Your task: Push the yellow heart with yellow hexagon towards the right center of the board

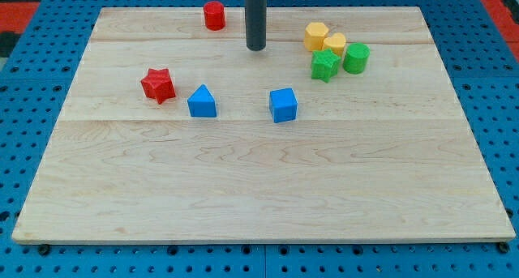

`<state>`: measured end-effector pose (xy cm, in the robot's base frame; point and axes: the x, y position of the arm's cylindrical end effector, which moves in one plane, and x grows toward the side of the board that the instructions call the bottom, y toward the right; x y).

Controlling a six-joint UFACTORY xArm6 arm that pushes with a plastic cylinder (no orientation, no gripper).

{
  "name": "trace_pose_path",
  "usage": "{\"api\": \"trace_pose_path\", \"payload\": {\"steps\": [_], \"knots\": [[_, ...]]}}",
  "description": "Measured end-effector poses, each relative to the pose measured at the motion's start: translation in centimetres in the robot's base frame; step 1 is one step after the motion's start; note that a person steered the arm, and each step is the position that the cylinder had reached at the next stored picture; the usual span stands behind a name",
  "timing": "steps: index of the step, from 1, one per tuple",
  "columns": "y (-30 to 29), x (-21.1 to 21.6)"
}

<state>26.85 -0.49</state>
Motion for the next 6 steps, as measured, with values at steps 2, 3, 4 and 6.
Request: {"api": "trace_pose_path", "payload": {"steps": [2, 3, 4, 6], "knots": [[3.5, -4.4], [3.5, -3.2], [4.4, -2.9], [9.1, -1.5]]}}
